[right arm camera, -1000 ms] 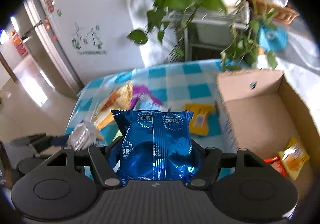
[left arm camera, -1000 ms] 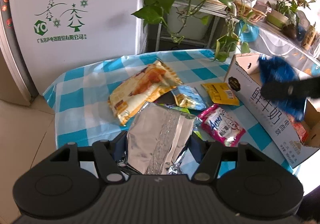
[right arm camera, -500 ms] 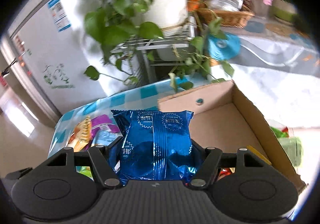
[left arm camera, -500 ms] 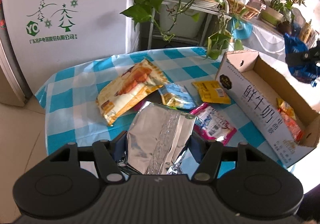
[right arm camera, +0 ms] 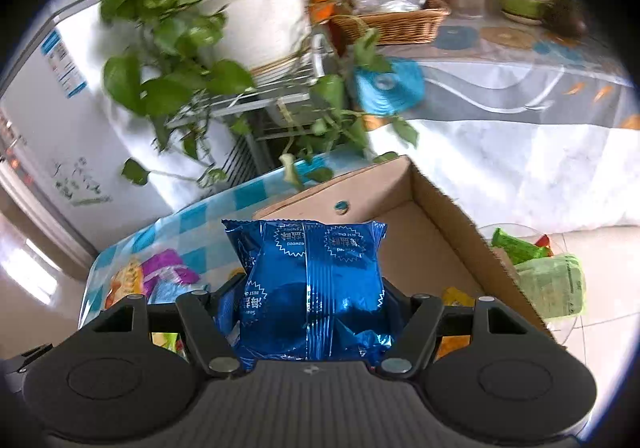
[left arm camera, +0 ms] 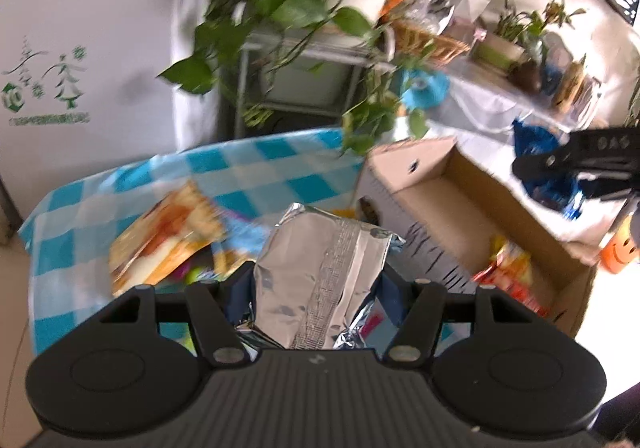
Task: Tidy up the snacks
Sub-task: 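Carry the blue bag with the right tool while the left tool carries the silver pack toward the box, then open the right tool over the box while the left tool opens to drop the silver pack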
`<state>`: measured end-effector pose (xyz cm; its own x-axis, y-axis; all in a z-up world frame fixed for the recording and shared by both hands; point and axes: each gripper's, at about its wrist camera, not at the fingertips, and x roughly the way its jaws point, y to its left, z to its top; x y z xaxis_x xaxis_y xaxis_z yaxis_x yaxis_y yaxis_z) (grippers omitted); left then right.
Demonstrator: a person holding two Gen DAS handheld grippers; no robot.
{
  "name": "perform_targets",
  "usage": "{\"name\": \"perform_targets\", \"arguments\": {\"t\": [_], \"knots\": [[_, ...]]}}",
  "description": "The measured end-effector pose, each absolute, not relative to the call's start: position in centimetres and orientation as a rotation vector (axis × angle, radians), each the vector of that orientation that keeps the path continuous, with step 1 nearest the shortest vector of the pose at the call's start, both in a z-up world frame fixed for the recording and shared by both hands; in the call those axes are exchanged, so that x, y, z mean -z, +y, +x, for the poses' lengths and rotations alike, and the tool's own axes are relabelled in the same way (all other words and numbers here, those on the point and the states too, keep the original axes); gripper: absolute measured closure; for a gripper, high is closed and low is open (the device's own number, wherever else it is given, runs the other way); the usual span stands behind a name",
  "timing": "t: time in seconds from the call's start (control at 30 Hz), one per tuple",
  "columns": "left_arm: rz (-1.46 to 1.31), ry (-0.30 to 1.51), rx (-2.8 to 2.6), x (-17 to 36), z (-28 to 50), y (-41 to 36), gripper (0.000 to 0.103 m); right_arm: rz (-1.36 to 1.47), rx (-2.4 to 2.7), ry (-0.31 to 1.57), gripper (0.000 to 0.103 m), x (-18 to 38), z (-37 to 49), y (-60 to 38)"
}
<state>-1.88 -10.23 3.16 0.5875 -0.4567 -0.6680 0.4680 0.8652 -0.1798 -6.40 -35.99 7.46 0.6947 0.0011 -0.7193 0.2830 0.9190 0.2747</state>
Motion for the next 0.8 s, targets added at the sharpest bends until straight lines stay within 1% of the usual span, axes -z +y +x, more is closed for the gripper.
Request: {"name": "perform_targets", "arguments": {"t": [0.17,0.47,0.8], "knots": [[-0.023,0.762,0.589,-4.0,-1.6,-14.2,0.04,0.444,0.202,0.784,0.029,-7.2,-6.8,-38.1],[-0.035,0.792,0.667,-3.6,-1.3,-20.5,0.04,0.512,0.264,0.777,0.029,-6.7,-7.3,-40.3],[-0.007,0.797,0.702,-3.2,-1.5,-24.9,0.039,0.582,0.308,0.766,0.029,-6.2,-7.7,-41.7]]}}
